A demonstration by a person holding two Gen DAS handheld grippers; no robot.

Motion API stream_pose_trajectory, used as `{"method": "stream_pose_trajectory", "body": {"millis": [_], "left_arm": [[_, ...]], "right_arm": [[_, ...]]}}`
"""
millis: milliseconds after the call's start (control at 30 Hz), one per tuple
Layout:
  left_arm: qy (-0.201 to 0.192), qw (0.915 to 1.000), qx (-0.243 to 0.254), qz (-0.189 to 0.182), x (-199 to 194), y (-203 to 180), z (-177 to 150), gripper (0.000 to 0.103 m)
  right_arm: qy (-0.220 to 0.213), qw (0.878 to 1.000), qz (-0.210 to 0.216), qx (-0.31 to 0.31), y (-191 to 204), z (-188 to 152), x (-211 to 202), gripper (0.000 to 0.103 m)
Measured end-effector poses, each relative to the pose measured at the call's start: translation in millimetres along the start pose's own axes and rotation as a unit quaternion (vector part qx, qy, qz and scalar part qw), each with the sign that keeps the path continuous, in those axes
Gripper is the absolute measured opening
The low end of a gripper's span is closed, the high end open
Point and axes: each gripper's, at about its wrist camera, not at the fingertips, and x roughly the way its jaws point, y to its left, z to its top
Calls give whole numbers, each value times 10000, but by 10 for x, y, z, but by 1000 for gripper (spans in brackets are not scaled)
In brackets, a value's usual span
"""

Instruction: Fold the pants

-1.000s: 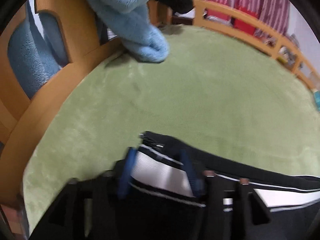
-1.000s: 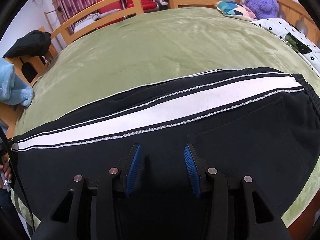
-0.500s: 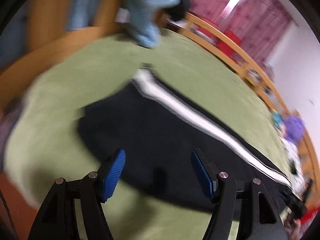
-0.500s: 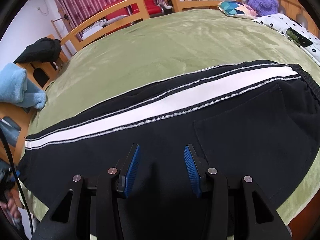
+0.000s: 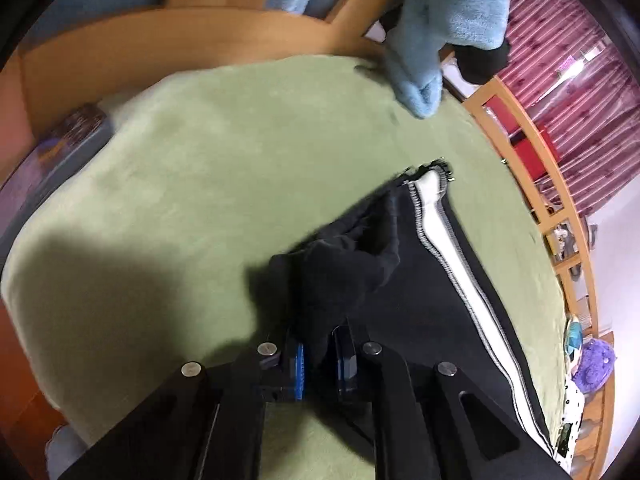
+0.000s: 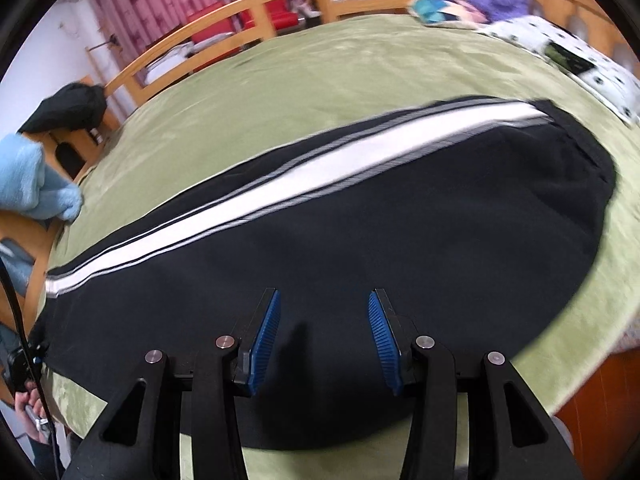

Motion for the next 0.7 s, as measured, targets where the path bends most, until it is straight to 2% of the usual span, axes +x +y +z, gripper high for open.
{"method": "stream_pose_trajectory", "body": {"millis": [33, 133, 200, 233, 333, 400, 533, 600, 633, 700], "left_arm": [[-27, 9998, 186, 109, 17, -40, -26, 14], [-53, 9969, 593, 510, 5, -189, -107, 31], [75, 9942, 828, 680, -73, -331, -205, 60], [95, 9928, 979, 688, -130, -397, -278, 63], [48, 9843, 1598, 752, -280, -684, -509, 64], [-9, 9786, 1893, 806, -357, -911, -655, 64], [-125, 9759, 2104, 573, -478, -1322, -850, 64], [-112, 9740, 2211, 482, -458, -1575, -910, 64], [-97, 9732, 2260, 417, -453, -1682, -947, 64], [-129, 9703, 2392, 327, -408, -1910, -1001, 64]], "right_arm": [[-44, 9999, -68, 82, -105, -16, -54, 46], [-160, 9985, -304, 416, -544, -68, -213, 47], [-227, 9968, -451, 615, -798, -71, -271, 54], [-280, 9953, -515, 767, -970, -63, -299, 61], [-511, 9887, -599, 1277, -1455, 33, -326, 67], [-690, 9826, -495, 1649, -1748, 144, -280, 73], [-756, 9716, -218, 2233, -2221, 395, 29, 75], [-704, 9662, -98, 2480, -2378, 529, 254, 75], [-714, 9621, 100, 2630, -2465, 608, 390, 75], [-807, 9588, 256, 2712, -2482, 745, 532, 76]]}}
